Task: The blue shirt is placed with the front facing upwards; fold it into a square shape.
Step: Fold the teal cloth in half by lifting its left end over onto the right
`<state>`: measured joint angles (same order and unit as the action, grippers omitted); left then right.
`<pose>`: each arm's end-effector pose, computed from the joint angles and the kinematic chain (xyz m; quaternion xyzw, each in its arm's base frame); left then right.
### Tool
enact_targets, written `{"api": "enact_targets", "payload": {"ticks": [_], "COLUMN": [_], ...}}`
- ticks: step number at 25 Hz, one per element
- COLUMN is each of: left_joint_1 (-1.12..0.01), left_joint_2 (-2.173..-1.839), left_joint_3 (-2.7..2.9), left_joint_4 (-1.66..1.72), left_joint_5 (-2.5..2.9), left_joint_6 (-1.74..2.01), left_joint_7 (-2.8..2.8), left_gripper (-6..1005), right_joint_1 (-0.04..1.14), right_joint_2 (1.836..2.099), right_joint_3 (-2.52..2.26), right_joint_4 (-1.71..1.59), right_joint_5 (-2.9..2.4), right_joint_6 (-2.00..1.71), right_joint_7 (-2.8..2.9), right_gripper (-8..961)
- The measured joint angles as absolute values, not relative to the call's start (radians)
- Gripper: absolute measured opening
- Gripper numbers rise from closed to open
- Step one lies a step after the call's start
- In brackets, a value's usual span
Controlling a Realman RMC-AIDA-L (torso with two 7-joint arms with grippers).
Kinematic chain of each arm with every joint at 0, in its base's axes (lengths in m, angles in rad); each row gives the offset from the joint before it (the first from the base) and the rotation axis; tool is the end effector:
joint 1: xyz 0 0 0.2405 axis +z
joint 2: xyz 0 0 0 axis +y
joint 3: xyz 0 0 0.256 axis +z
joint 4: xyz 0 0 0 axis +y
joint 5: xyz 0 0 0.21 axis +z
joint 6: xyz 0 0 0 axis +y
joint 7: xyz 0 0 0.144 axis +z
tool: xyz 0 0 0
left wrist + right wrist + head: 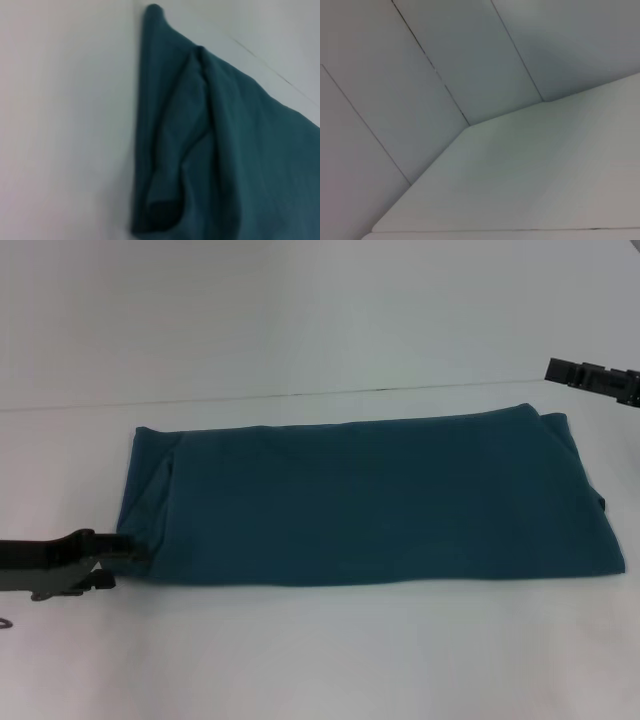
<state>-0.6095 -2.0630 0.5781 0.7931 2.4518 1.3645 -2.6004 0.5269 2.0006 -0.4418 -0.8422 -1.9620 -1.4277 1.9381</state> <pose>-0.3015 0.3650 0.0300 -0.6857 -0.6946 -0.1326 0.1724 0.2885 0.3728 0.1134 -0.7960 0.4269 0.3246 0.2808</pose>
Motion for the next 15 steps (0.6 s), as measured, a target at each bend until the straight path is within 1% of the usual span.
{"api": "enact_targets", "payload": {"ticks": [8, 13, 15], "left_joint_1": [-0.629, -0.641, -0.65], "left_joint_2": [-2.063, -2.065, -2.063], "left_joint_3": [0.61, 0.63, 0.631], "left_joint_4": [0.751, 0.738, 0.721], "left_joint_5": [2.465, 2.465, 2.466], "left_joint_6": [1.314, 1.282, 1.27], "left_joint_7": [-2.654, -2.667, -2.667], "left_gripper": [772, 910, 910], "right_joint_1": [0.531, 0.531, 0.531], "right_joint_2": [1.986, 1.983, 1.981], "right_joint_3": [-0.442, -0.442, -0.442], "right_joint_4": [-0.844, -0.844, -0.844], "right_joint_5": [-1.961, -1.95, -1.949], "right_joint_6": [-1.44, -1.45, -1.452], "right_joint_7": [1.94, 1.94, 1.94], "right_gripper": [910, 909, 909]}}
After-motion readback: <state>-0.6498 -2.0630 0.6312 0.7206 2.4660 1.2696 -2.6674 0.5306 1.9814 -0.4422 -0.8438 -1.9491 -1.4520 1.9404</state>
